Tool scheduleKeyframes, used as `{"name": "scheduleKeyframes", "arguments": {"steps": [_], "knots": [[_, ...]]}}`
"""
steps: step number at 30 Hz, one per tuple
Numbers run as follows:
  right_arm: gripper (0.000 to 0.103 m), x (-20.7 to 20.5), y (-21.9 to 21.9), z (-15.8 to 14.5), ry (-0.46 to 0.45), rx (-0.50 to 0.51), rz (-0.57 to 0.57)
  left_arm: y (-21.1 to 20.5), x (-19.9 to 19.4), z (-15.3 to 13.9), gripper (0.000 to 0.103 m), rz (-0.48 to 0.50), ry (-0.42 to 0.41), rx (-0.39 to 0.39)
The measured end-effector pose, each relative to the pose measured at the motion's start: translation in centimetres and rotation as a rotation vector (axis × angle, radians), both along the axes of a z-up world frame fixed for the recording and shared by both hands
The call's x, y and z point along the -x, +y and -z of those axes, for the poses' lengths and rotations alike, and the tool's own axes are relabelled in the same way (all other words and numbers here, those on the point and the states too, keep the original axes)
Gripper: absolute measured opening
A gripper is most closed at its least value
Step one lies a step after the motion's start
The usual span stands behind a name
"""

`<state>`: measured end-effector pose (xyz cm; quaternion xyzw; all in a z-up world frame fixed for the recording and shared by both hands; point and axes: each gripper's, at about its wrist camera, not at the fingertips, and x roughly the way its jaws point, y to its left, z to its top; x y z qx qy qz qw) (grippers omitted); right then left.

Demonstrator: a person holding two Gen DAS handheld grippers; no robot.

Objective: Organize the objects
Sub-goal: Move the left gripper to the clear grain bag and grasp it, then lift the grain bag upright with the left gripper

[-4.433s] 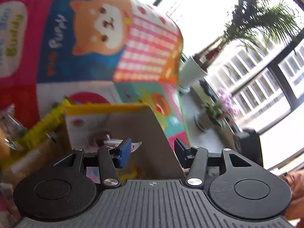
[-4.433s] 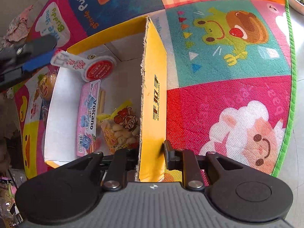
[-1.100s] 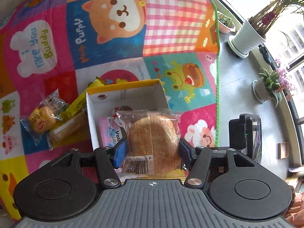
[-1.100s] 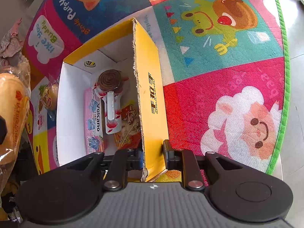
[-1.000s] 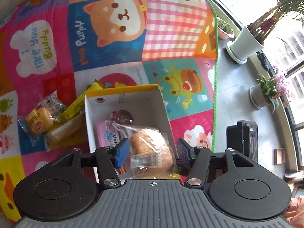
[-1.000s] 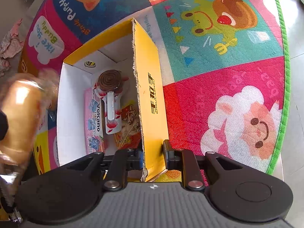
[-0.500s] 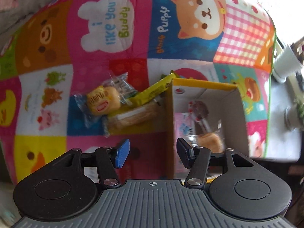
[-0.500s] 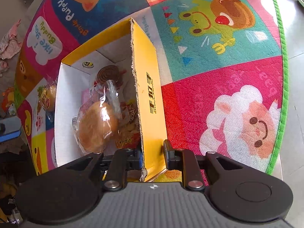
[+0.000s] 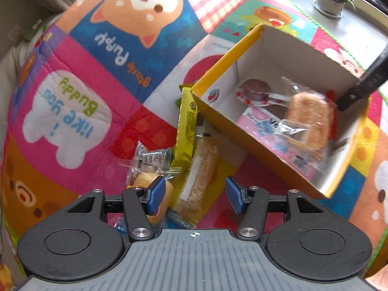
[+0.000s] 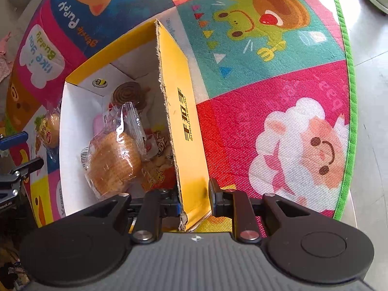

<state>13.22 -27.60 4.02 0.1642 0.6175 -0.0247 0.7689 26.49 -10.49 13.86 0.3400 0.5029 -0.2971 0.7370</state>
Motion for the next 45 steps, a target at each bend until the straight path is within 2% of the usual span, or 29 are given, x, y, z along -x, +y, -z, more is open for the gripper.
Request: {"name": "scheduleKeyframes", "arguments": {"steps": [3,7,12,15,18,19,21,25,28,33,39,42,45], "knots": [[0.019,0.0,0.2,0.2,0.014,0.016,0.013,-0.2,-1.7,1.7,0.058,0.035,0.027,-0.003],[0.019,-0.1,0.6,0.8,0.036,0.034,0.025,-0.3,-3.7,3.7,0.048,0.044,0.107,-0.003],[0.019,-0.2,0.5,1.3,0.049,0.028,0.042,-1.1,-4.4,5.9,0.048,0.054,0.189,-0.006],[0.019,-0.4,0.6,1.1,0.046,0.029,0.035,-1.4,-4.6,7.0,0.051,0.048,0.2,-0.014],[0.019,-0.7,0.6,0.6,0.029,0.035,0.021,0.1,-5.8,7.2,0.049,-0.043,0.268,0.052],[0.019,-0.8,0.5,0.4,0.025,0.034,0.017,0.6,-6.1,7.1,0.04,-0.077,0.275,0.062],[0.019,-1.1,0.6,0.2,0.023,0.043,-0.004,1.1,-6.4,7.1,0.04,-0.147,0.293,0.046],[0.019,-1.4,0.6,0.0,0.034,0.048,-0.049,1.3,-4.7,7.1,0.038,-0.256,0.335,-0.046],[0.019,-1.5,0.7,-0.3,0.04,0.038,-0.081,2.2,-1.3,5.6,0.038,-0.344,0.372,0.006],[0.019,-1.3,0.7,-0.3,0.051,0.025,-0.145,4.4,6.7,2.3,0.037,-0.519,0.437,0.103],[0.018,-1.4,1.3,-0.2,0.048,0.045,-0.218,5.7,13.4,-1.7,0.037,-0.612,0.437,0.103],[0.016,-1.4,1.6,-0.4,0.042,0.052,-0.199,5.4,14.6,-3.6,0.037,-0.603,0.424,0.099],[0.014,-1.0,2.0,-0.4,0.026,0.077,-0.186,5.4,15.2,-6.2,0.037,-0.622,0.41,0.158]]}}
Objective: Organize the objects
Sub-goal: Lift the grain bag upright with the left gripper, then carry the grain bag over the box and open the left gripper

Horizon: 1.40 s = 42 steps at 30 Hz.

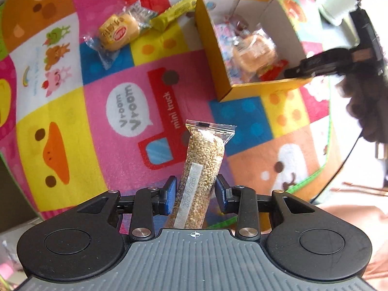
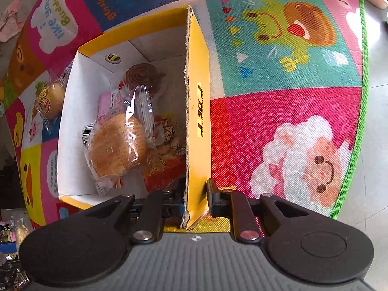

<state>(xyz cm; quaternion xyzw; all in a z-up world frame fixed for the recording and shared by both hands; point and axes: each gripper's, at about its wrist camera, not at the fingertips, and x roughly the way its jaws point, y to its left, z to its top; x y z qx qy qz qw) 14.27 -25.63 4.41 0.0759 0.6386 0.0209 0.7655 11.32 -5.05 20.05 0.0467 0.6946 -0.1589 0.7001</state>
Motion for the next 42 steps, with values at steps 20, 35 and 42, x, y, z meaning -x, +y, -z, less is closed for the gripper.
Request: {"name": "scheduleKeyframes", "arguments": {"steps": [20,35,42], "knots": [[0.017,5.0,-2.6,-3.2,-0.102,-0.12,0.088,-4.1,-2.1,-3.4,0.038,0.051,-0.06,0.101],[0.011,5.5,-3.0,-2.6,-0.096,-0.135,0.118,-5.8,-3.9,-3.3,0.038,-0.012,0.02,0.123],[0.012,5.4,-3.6,-2.5,-0.089,-0.158,0.129,-8.9,-4.6,-3.4,0.038,-0.012,0.065,0.178]]}}
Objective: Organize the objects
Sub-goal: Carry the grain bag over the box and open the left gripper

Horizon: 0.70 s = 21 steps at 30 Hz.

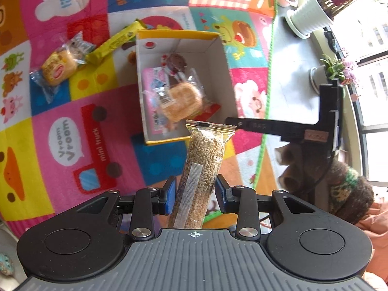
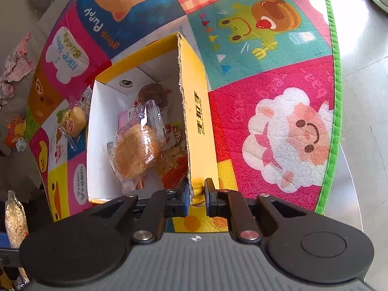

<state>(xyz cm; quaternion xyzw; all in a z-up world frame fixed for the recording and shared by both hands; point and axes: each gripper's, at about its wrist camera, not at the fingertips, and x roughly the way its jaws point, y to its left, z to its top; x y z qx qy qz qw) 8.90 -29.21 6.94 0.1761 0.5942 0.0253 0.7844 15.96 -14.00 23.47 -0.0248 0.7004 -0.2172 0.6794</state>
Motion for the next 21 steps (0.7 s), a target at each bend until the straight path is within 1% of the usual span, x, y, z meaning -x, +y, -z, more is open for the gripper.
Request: {"name": "scheduleKeyframes", "arguments": {"steps": [3,9,12,17,18,21], "knots": [[0.012,-0.1,0.0,0.0,0.003,-0.001,-0.005,-1.4,-1.2,-0.3,0.038,-0.03,0.001,0.031],[0.012,-0.3,-0.3,0.1,0.012,-0.019,-0.019,-4.4,-5.9,-0.2,0.038,-0.152,-0.038,0.077],[0.012,-0.4,-0.4,0.1,0.013,-0.027,-0.029,-5.6,-8.0,0.7,0.038,-0.22,-0.027,0.09],[0.013,-0.5,-0.7,0.3,0.005,-0.051,-0.041,-7.1,-9.7,2.5,0.039,-0.269,-0.018,0.041],[0.013,-0.5,-0.9,0.4,0.004,-0.059,-0.041,-7.0,-9.9,2.8,0.039,-0.292,-0.009,0.042],[0.014,-0.4,-1.3,0.5,0.002,-0.083,-0.037,-6.3,-10.2,3.8,0.039,-0.393,0.038,0.08]]}}
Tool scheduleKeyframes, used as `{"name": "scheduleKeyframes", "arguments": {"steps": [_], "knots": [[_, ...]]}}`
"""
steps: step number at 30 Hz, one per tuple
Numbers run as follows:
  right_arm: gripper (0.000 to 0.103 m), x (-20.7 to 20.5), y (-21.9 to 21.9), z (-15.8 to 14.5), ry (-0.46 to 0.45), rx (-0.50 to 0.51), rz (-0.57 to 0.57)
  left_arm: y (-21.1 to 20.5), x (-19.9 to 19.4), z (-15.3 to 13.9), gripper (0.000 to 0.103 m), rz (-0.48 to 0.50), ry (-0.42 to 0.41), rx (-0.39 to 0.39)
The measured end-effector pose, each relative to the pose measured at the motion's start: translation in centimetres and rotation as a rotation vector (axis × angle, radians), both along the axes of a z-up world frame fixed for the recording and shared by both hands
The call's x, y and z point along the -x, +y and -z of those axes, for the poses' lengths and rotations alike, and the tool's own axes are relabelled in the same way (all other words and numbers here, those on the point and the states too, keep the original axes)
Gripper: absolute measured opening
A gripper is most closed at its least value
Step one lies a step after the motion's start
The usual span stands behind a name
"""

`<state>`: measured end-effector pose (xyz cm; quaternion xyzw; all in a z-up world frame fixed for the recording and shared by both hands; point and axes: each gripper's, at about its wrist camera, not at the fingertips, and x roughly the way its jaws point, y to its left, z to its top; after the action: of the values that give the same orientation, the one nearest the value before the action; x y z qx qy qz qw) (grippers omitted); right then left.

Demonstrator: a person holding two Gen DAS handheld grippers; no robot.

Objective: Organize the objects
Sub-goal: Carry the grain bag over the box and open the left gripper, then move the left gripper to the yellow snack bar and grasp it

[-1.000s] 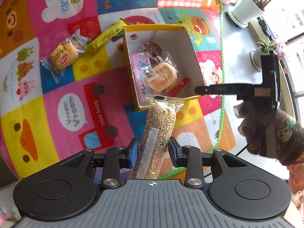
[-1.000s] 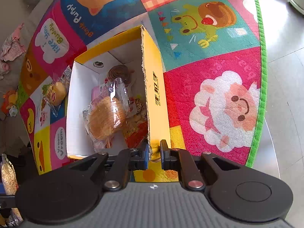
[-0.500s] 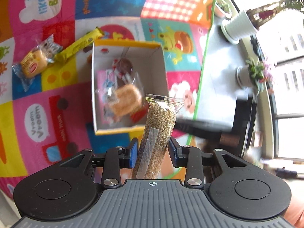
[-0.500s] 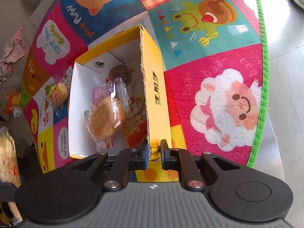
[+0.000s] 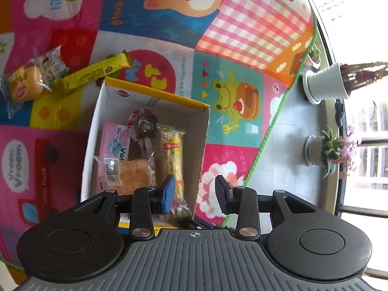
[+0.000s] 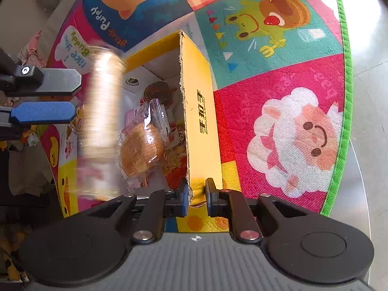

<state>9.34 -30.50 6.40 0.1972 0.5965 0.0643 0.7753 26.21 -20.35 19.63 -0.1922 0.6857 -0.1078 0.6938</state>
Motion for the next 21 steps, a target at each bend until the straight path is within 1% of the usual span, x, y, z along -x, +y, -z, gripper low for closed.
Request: {"name": "scheduleKeyframes", "arguments": {"steps": [2,4,6,10,12,14,15,17,18,19,21], "knots": [[0.014,0.0,-0.2,0.1,0.0,-0.01,0.0,0.3,-0.2,0.3,0.039,-0.035,0.003,0.002],[0.014,0.0,-0.2,0.1,-0.001,-0.011,-0.003,0.7,-0.5,0.2,0.039,-0.034,-0.017,-0.018],[0.014,-0.1,-0.2,0.0,-0.001,-0.007,-0.01,1.5,-0.9,-0.1,0.039,-0.018,-0.054,-0.054],[0.014,-0.2,0.0,0.0,0.0,0.006,-0.015,5.0,-1.6,-1.0,0.039,0.01,-0.165,-0.169],[0.014,-0.2,0.3,-0.1,-0.002,0.019,-0.018,7.3,-1.8,-1.5,0.039,0.038,-0.223,-0.249],[0.014,-0.2,0.5,-0.1,-0.003,0.032,-0.019,9.7,-2.2,-1.8,0.039,0.055,-0.265,-0.328],[0.014,-0.2,0.6,-0.1,-0.002,0.036,-0.015,11.0,-2.4,-1.9,0.039,0.046,-0.278,-0.349],[0.014,-0.2,0.6,0.0,0.003,0.043,-0.002,13.2,-3.1,-1.8,0.039,0.029,-0.293,-0.357],[0.014,-0.2,0.7,0.0,0.004,0.049,0.006,14.0,-3.5,-1.6,0.039,0.038,-0.297,-0.356],[0.014,-0.2,0.8,0.1,0.005,0.056,0.013,14.5,-4.0,-1.2,0.039,0.057,-0.296,-0.355],[0.014,-0.3,1.1,0.2,0.008,0.076,0.021,14.6,-5.1,0.0,0.039,0.13,-0.281,-0.35]]}}
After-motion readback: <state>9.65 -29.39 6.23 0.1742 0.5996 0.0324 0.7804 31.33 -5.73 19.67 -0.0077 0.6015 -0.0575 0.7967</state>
